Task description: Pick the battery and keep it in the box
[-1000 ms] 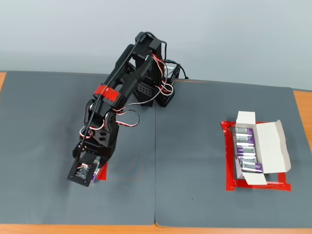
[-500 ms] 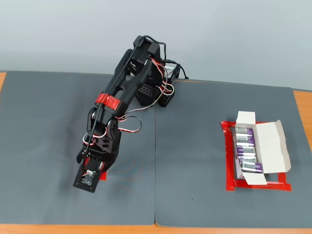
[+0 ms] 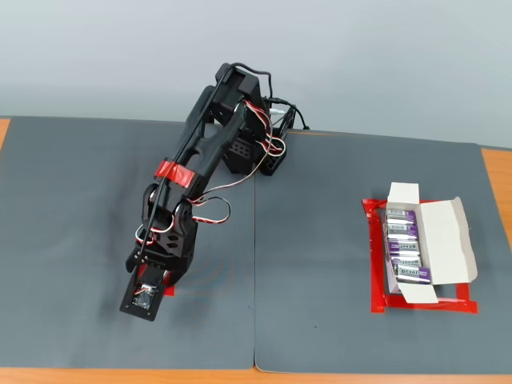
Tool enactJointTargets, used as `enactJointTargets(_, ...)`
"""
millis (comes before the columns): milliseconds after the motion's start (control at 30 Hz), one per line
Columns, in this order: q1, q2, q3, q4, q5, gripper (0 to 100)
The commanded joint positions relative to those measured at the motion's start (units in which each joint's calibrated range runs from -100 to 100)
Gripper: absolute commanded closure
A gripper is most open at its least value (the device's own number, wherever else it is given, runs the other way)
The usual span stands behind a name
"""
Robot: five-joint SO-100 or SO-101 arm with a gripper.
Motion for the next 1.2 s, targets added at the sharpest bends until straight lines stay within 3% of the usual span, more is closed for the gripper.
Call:
enactJointTargets(0,0.4,-0.1,-2.6,-0.5,0.1,69)
enactJointTargets(500,0.7,0.8,-2.3,-0.4,0.1,69)
enactJointTargets(800,0.7,0.8,-2.2,-0.4,0.1,94)
enactJointTargets(1167,0.4,-3.0,-2.5,0.5,-0.2,97)
